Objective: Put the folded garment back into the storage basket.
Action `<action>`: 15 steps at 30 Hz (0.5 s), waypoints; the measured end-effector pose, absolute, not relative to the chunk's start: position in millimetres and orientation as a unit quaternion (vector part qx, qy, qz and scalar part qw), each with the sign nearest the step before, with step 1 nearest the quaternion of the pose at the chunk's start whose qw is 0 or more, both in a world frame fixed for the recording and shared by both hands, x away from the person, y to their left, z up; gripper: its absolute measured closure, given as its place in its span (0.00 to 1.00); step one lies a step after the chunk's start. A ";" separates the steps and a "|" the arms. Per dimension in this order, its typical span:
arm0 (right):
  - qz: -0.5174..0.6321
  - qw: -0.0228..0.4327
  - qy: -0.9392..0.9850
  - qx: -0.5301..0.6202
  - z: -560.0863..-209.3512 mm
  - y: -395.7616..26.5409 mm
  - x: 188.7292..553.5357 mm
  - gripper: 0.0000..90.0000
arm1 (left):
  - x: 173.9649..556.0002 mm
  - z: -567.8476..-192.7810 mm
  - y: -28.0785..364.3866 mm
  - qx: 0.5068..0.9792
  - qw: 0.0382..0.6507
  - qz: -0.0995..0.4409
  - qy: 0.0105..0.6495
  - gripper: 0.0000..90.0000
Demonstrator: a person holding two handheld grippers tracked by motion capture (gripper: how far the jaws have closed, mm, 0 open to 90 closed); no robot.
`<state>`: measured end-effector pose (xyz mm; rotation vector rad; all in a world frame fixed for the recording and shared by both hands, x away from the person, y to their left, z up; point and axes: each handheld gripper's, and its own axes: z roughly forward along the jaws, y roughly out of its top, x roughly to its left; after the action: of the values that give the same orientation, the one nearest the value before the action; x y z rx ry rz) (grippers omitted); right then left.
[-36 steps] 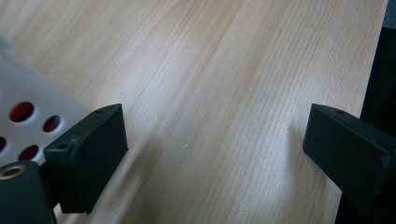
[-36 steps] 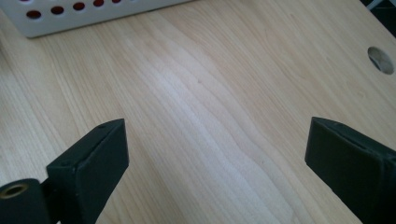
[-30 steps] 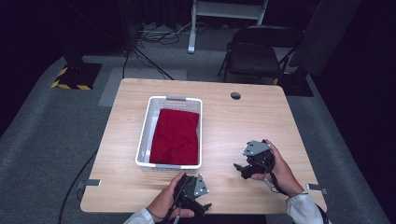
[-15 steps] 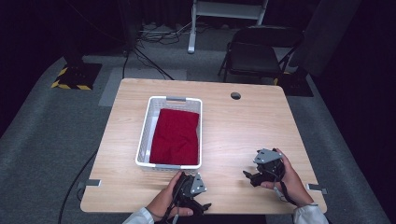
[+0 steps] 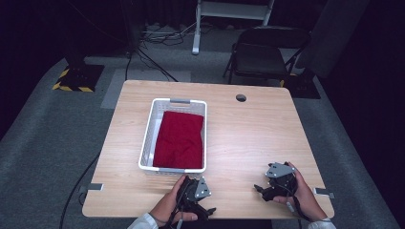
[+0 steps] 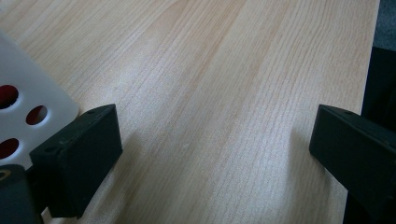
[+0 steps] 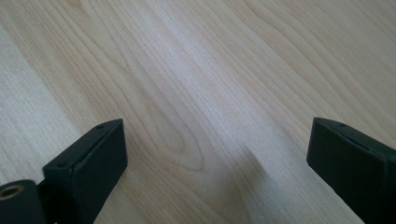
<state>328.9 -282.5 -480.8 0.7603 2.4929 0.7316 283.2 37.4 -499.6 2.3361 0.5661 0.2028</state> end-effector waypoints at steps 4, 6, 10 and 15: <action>0.277 0.213 0.892 0.285 -483.3 -290.0 324.0 0.05 | 283.1 -499.6 37.4 0.905 0.357 0.079 0.219 0.03; 0.286 0.210 0.889 0.291 -484.7 -294.7 321.7 0.05 | 283.1 -499.6 37.4 0.905 0.357 0.079 0.219 0.03; 0.315 0.189 0.877 0.308 -489.9 -306.3 317.7 0.05 | 283.1 -499.6 37.4 0.905 0.356 0.079 0.220 0.03; 0.343 0.168 0.867 0.320 -495.4 -318.7 313.5 0.04 | 283.1 -499.6 37.4 0.905 0.356 0.079 0.220 0.03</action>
<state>313.5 -318.7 -495.4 0.9105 2.4647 0.9767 283.1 37.4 -499.6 2.3366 0.5676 0.2040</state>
